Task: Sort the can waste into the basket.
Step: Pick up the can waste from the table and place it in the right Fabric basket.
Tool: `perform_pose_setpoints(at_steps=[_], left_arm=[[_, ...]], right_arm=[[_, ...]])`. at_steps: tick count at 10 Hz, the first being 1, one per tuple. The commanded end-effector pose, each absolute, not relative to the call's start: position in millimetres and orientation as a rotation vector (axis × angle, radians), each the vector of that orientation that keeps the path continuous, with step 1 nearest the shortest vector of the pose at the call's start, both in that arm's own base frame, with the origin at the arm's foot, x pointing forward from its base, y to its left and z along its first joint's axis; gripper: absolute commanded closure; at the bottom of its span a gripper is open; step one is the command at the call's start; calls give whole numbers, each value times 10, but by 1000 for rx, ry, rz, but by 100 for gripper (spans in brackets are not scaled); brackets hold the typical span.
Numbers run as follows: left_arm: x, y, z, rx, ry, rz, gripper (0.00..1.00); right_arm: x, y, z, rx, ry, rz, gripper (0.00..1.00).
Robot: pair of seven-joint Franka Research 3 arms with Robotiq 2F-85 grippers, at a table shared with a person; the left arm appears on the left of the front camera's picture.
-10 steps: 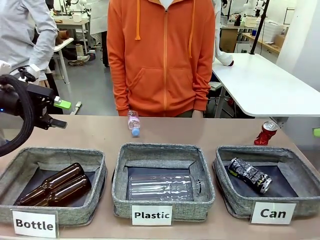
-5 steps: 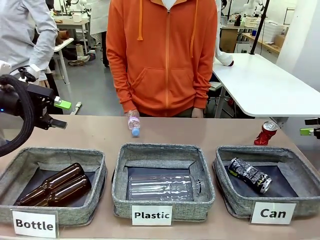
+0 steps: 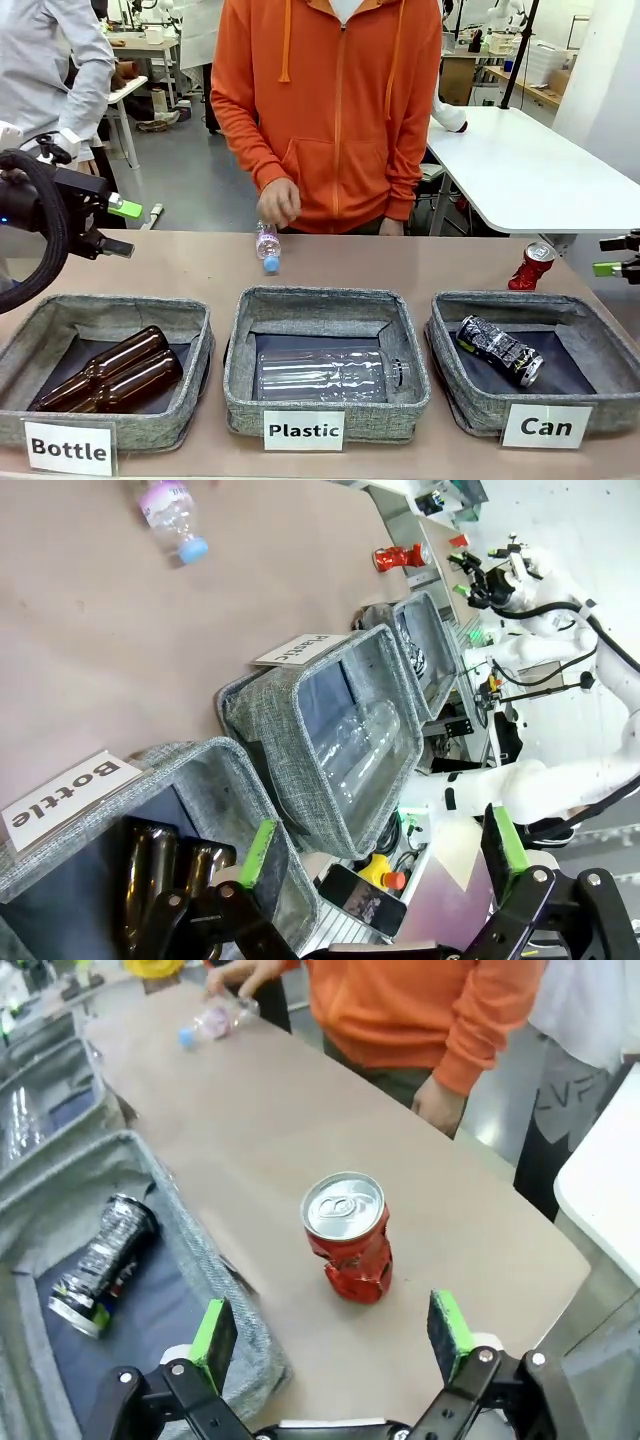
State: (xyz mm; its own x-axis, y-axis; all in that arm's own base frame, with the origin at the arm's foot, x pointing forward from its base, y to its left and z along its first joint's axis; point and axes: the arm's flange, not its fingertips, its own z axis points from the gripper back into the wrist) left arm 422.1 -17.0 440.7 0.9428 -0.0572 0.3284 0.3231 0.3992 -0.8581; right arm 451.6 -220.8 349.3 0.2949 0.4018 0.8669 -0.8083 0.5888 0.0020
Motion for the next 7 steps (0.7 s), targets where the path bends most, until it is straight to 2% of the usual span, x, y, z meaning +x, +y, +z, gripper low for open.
perform_pose_setpoints(at_steps=[1,3,7], left_arm=[[4202,-165,4403,-1136,-270,-261,0],[4202,-165,4403,-1136,-270,-261,0],[4202,-165,4403,-1136,-270,-261,0]], right_arm=[[4802,-2273,3319,452,-953,968,0],[4937,-2299,3244,479,-967,1055,0],[5233,-2275,2996,493,-877,1139,0]])
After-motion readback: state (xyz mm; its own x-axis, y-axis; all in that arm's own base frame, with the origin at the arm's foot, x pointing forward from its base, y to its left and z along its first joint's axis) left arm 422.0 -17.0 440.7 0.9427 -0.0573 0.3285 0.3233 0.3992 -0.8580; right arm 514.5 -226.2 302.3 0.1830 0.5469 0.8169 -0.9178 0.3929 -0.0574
